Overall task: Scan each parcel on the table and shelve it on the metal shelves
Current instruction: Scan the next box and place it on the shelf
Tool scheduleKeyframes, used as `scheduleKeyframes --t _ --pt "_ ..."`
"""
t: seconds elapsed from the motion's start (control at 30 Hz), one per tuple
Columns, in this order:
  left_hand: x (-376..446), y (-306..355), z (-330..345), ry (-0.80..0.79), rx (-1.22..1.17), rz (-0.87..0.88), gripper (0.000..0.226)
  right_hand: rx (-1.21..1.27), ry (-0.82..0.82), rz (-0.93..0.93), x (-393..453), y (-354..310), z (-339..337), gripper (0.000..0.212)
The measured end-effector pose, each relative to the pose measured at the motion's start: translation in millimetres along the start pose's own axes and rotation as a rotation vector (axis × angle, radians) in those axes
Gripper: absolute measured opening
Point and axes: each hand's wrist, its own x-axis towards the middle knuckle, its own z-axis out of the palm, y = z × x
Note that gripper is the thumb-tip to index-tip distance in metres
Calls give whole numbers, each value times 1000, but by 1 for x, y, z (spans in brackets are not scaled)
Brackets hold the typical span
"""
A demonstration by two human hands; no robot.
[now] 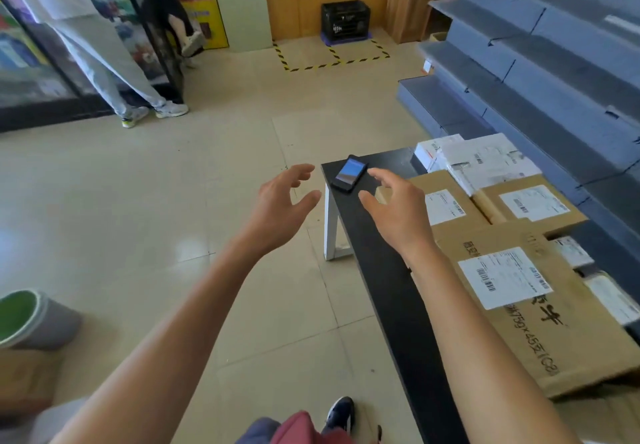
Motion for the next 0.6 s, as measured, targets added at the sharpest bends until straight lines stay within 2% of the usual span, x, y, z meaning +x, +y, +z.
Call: scheduleKeyframes --t 0.37,0.6 --pt "93 -23 16 -33 -29 -11 42 -23 -14 84 79 24 16 44" --pt "173 -62 17 -121 -79 -22 42 -77 13 138 146 29 50 42"
